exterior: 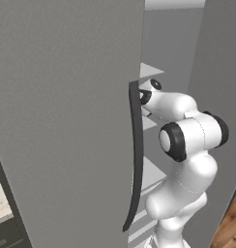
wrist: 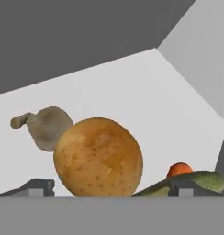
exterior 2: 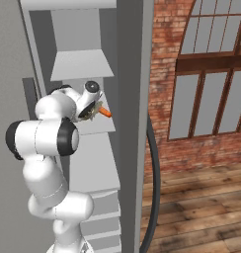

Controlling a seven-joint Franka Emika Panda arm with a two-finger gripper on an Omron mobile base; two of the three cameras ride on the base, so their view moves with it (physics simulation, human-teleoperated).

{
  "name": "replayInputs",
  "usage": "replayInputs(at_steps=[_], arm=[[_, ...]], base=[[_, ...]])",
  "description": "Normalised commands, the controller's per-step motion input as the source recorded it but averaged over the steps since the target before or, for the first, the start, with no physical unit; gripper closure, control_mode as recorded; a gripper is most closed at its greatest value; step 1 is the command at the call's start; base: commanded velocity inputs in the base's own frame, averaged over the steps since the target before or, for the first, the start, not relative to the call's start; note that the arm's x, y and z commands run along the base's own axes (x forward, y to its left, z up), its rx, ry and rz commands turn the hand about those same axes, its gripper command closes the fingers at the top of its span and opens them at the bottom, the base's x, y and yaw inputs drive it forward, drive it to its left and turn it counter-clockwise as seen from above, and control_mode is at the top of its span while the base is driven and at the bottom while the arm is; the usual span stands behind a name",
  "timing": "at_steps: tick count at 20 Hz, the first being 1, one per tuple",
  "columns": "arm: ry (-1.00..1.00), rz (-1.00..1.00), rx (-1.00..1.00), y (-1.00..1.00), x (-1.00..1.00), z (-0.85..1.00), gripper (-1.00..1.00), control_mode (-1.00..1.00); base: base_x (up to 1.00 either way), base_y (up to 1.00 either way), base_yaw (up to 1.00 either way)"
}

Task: Take the potato and fish from the highest rack and move them to the second highest rack where the carrot and garlic are located, to maximize freezer space. Close the freezer door after rearranging.

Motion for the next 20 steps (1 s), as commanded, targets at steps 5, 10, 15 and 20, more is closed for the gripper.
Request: replayInputs(at_steps=[5,10,15,20], arm=[[-0.05,-0.02,0.19,-0.24,-0.48,0.07,-1.00,-1.00],[-0.04,-0.11,0.24,-0.33,-0.61,0.26,-1.00,-1.00],[-0.03,-0.05,0.05,-0.18,-0.73,0.45,-1.00,-1.00],[-0.06,0.00,-0.02,0.00,-0.77,0.55,-1.00,-1.00]], base=[[0.00,0.00,0.00],[0.00,0.00,0.00],[0.00,0.00,0.00],[0.00,0.00,0.00]])
